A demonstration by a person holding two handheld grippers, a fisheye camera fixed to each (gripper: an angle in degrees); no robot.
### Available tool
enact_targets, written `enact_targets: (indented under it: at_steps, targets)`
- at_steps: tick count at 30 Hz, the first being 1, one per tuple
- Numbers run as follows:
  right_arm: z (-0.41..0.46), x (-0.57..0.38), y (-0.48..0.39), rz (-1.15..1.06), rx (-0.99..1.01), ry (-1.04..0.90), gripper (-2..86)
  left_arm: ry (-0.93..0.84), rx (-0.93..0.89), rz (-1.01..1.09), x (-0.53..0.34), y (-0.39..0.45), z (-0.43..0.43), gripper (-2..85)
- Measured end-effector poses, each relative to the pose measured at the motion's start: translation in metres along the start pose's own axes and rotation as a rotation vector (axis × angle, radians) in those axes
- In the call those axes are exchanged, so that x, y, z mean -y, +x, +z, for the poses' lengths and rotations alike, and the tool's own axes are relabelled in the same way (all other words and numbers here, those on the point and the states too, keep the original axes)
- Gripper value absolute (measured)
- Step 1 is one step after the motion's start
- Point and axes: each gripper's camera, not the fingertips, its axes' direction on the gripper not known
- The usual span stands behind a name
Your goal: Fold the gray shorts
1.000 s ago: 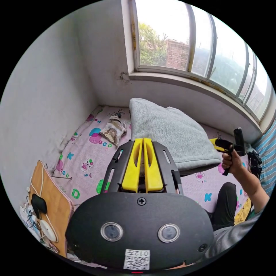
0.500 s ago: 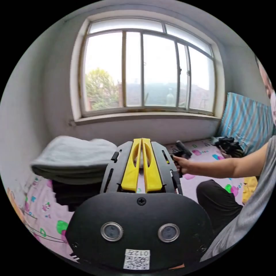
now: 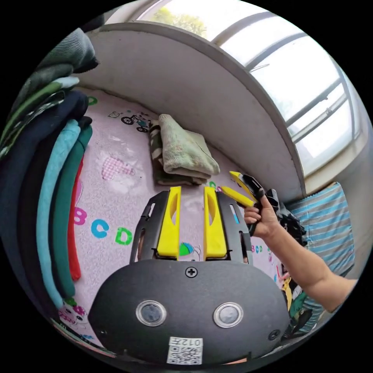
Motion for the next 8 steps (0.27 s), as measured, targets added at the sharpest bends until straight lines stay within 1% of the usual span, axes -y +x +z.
enact_targets:
  at_steps: [2,4,6,8]
  targets:
    - [0.000,0.029,-0.002,-0.026,-0.023,-0.009,15.6,0.017,0.053,0.009,0.028,0.013,0.021,11.0]
    - [0.005,0.048,-0.002,-0.033,-0.057,-0.047,16.1,0.020,0.154,0.040,0.064,0.033,0.045,12.5]
    - [0.008,0.061,0.000,-0.012,-0.060,-0.062,16.3,0.002,0.187,0.025,0.088,0.041,0.063,13.0]
    - [0.015,0.075,0.004,0.022,-0.033,-0.081,16.7,-0.031,0.175,-0.012,0.108,0.043,0.081,13.4]
